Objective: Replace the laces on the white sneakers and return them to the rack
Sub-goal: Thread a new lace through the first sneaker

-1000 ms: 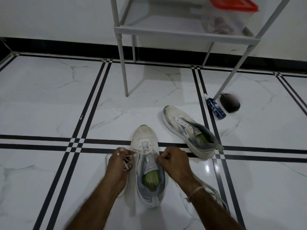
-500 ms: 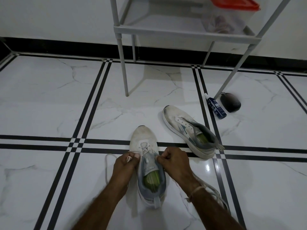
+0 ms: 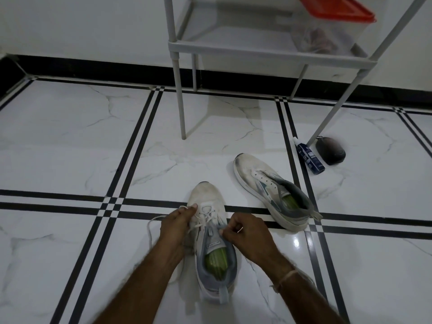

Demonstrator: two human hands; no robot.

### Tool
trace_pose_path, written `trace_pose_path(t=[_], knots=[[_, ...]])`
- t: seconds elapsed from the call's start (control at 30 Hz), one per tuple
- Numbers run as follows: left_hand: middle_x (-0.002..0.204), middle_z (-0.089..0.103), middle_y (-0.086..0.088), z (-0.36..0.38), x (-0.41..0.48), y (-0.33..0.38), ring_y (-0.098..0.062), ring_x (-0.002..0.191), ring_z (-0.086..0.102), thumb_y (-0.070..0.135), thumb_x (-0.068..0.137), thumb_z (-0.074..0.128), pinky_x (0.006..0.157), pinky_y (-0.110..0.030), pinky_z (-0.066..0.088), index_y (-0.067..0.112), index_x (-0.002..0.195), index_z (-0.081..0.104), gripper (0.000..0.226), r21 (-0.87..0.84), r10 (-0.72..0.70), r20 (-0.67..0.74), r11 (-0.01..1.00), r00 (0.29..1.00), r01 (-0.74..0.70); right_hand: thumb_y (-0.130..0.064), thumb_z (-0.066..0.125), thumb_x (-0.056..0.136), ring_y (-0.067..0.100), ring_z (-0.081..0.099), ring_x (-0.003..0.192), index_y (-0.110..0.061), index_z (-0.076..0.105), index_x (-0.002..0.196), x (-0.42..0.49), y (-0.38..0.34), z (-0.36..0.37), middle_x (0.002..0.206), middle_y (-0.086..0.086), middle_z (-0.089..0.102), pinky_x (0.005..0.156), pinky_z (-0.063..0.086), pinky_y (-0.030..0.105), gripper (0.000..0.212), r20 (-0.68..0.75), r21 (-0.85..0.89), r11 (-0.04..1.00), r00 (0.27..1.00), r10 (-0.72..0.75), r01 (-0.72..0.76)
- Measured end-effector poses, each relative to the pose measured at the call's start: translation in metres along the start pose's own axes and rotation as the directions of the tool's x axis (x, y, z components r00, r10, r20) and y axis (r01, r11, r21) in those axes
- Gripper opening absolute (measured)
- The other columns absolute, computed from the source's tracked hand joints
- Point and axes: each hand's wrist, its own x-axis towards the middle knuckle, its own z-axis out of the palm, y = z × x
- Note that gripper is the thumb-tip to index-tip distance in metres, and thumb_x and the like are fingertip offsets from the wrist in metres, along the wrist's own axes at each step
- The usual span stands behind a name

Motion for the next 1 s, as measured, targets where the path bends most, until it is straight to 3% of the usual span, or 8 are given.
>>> trace_pose_path(t=[0.1,0.17,0.27,0.47,0.57,0.63,0.8,1.0], knots=[[0.077,0.071,-0.006,0.002,0.006,0.01,-0.023,0.081,0.067,0.013,0.095,0.068,0.078,-0.035,0.055,0.007,0.084,0.067,0.012,0.184,0.256,0.012,0.95,0.967,-0.254,-0.028,0.07,0.095,0.011,0.066,0.091,-0.029,0.071,0.094,0.002,-0.005,-0.006,0.094,-0.01,0.07,0.07,0.052,0.023,0.002,0.042,0.249,0.968,0.998,-0.05,0.038],[0.078,0.071,0.0,0.008,0.002,0.017,-0.014,0.08,0.07,0.027,0.103,0.058,0.081,-0.034,0.056,0.009,0.089,0.066,0.024,0.394,0.433,0.208,0.784,0.877,-0.48,-0.012,0.057,0.102,0.008,0.063,0.108,-0.03,0.066,0.126,0.012,-0.012,-0.012,0.123,-0.011,0.064,0.078,0.052,0.017,0.031,-0.004,0.375,0.913,0.986,-0.168,0.158],[0.085,0.072,0.012,0.02,-0.006,0.027,-0.004,0.085,0.07,0.05,0.102,0.044,0.078,-0.016,0.052,0.03,0.094,0.067,0.032,0.601,0.327,0.461,0.569,0.825,-0.561,-0.005,0.049,0.106,0.006,0.056,0.12,-0.027,0.055,0.143,0.03,-0.031,-0.019,0.141,-0.008,0.056,0.095,0.052,0.024,0.044,0.099,0.443,0.853,0.93,-0.354,0.277],[0.076,0.068,0.001,-0.002,0.001,0.038,-0.02,0.08,0.068,0.047,0.103,0.047,0.079,-0.039,0.055,0.023,0.077,0.065,0.04,0.538,0.393,0.487,0.569,0.78,-0.622,-0.026,0.067,0.098,0.021,0.069,0.084,-0.014,0.07,0.098,0.044,-0.033,-0.023,0.099,0.004,0.074,0.085,0.059,0.051,0.012,0.24,0.32,0.928,0.931,-0.274,0.191],[0.077,0.068,-0.01,-0.02,0.011,0.037,-0.034,0.084,0.067,0.04,0.104,0.051,0.076,-0.044,0.059,0.012,0.076,0.065,0.043,0.485,0.396,0.241,0.742,0.886,-0.463,-0.028,0.063,0.101,0.025,0.069,0.1,-0.018,0.066,0.087,0.037,-0.03,-0.033,0.101,0.009,0.073,0.095,0.056,0.051,0.017,0.231,0.441,0.889,0.941,-0.248,0.126],[0.078,0.07,-0.001,-0.035,0.016,0.033,-0.025,0.084,0.068,0.034,0.103,0.054,0.071,-0.032,0.051,0.018,0.076,0.065,0.033,0.652,0.533,0.064,0.618,0.844,-0.439,-0.024,0.057,0.105,0.024,0.068,0.091,-0.012,0.062,0.086,0.033,-0.033,-0.045,0.088,0.01,0.071,0.094,0.054,0.051,0.023,0.178,0.518,0.848,0.955,-0.235,0.113],[0.113,0.069,0.017,0.009,-0.007,0.032,0.001,0.101,0.066,0.055,0.099,0.051,0.081,-0.02,0.054,0.035,0.119,0.061,0.03,0.555,0.439,0.453,0.542,0.776,-0.631,-0.025,0.06,0.102,0.012,0.064,0.07,-0.013,0.069,0.087,0.037,-0.042,-0.037,0.069,-0.01,0.064,0.073,0.06,0.051,0.021,0.104,0.296,0.922,0.952,-0.289,0.248],[0.063,0.067,0.007,-0.02,0.025,0.054,-0.012,0.064,0.065,0.034,0.098,0.06,0.069,-0.038,0.055,0.023,0.07,0.066,0.031,0.631,0.572,0.252,0.515,0.781,-0.581,-0.025,0.059,0.102,0.021,0.071,0.085,-0.016,0.075,0.091,0.042,-0.026,-0.058,0.091,0.004,0.075,0.073,0.056,0.036,0.022,-0.043,0.359,0.909,0.977,-0.211,0.212]])
